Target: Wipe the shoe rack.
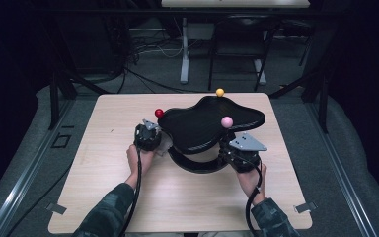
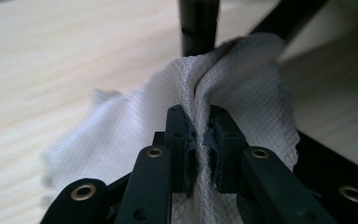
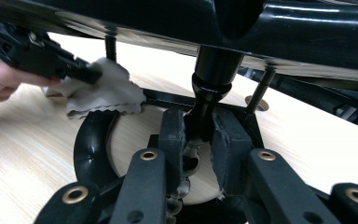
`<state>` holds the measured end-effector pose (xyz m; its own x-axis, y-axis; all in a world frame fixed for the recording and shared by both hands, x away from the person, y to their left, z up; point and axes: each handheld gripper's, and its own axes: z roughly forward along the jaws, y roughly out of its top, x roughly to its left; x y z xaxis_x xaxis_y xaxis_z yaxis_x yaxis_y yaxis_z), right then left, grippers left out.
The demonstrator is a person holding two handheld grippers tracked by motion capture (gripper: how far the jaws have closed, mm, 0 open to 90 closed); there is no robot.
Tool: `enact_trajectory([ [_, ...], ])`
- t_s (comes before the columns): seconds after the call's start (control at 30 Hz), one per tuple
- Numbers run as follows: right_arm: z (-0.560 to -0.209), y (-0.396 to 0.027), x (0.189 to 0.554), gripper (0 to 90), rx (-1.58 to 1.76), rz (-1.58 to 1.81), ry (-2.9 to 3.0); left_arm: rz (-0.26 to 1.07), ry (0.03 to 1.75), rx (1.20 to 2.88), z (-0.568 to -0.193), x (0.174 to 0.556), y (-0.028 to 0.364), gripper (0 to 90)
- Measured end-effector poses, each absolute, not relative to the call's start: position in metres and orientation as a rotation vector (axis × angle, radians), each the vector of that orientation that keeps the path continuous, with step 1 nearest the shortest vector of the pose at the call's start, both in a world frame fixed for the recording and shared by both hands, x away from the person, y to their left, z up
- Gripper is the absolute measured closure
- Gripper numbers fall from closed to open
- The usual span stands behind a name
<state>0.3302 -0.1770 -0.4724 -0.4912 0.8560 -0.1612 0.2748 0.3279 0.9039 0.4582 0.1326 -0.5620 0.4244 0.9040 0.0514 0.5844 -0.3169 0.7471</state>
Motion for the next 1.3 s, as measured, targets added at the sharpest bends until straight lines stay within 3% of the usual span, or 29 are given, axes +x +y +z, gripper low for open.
enact_trajectory([
  [0.33, -0.472, -0.177, 0.33, 75.1, 0.992, 1.142, 1.946, 0.606, 1.259, 2.053, -0.565, 0.456, 0.137, 79.3],
  [0.77, -0.472, -0.176, 0.33, 75.1, 0.993, 1.139, 1.948, 0.582, 1.214, 1.975, -0.532, 0.423, 0.168, 79.2],
  [1.3, -0.471, -0.177, 0.33, 75.1, 0.992, 1.14, 1.967, 0.555, 1.151, 1.997, -0.495, 0.376, 0.211, 78.3],
])
